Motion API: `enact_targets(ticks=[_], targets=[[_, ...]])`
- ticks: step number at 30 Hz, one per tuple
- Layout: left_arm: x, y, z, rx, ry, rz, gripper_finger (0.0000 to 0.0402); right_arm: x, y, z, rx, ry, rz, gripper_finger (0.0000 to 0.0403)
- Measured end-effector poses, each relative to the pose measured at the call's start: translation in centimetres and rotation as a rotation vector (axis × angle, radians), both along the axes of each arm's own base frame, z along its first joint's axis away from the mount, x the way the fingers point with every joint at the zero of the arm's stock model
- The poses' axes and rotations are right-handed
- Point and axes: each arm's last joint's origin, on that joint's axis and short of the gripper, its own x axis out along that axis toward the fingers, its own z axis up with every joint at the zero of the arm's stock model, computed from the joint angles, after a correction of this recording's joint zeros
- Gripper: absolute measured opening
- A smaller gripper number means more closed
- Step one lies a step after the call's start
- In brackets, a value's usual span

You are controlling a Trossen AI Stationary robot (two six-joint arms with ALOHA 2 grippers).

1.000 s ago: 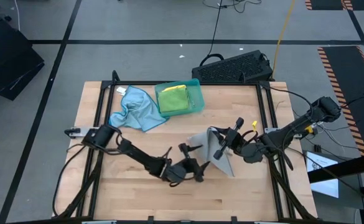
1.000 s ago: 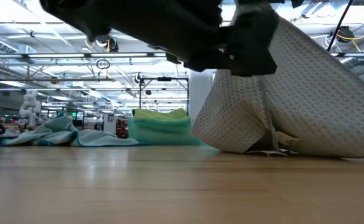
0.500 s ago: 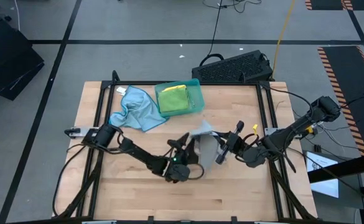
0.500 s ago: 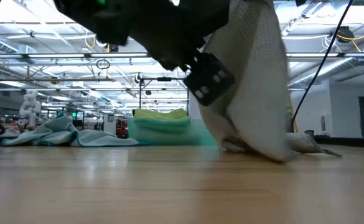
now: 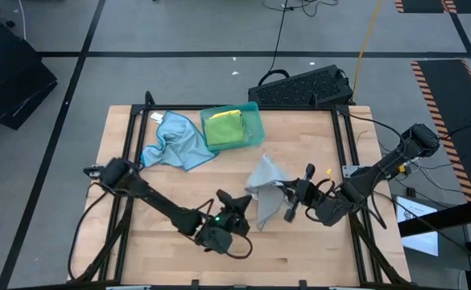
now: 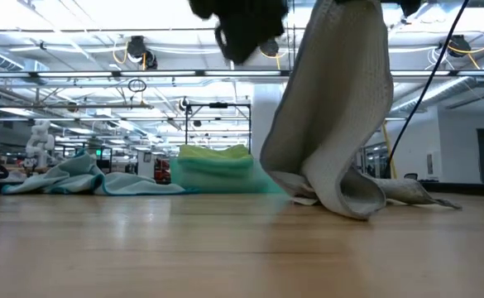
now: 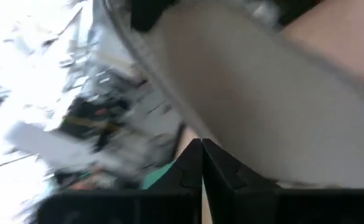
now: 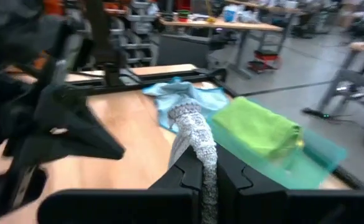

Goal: Fold microfiber towels
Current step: Fold the gray microfiber cloth

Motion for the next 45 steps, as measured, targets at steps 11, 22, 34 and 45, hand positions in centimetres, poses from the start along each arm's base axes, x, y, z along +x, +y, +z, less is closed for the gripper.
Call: enact_targets(ticks=[11, 22, 34, 45], targets=[[-4.5, 0.6, 5.4, -0.500, 0.229, -0.465, 0.0003, -0.6, 2.4, 0.3, 0.198, -0.030, 0.250, 0.0006], [-4.3, 3.6, 2.9, -0.735, 0.177, -0.242, 0.0021, -0.1, 3.6, -1.4, 0.197, -0.002, 0.223, 0.0006], [-5.4, 2.6, -6.0, -0.964, -0.160, -0.313, 0.0199, 0.3, 3.6, -0.1, 0.102, -0.094, 0.186, 0.0006], [-2.7, 3.3, -10.8, -0.996, -0.367, -0.154, 0.0295, 0.5, 3.7, 1.0, 0.091, -0.164, 0.200, 0.0006]])
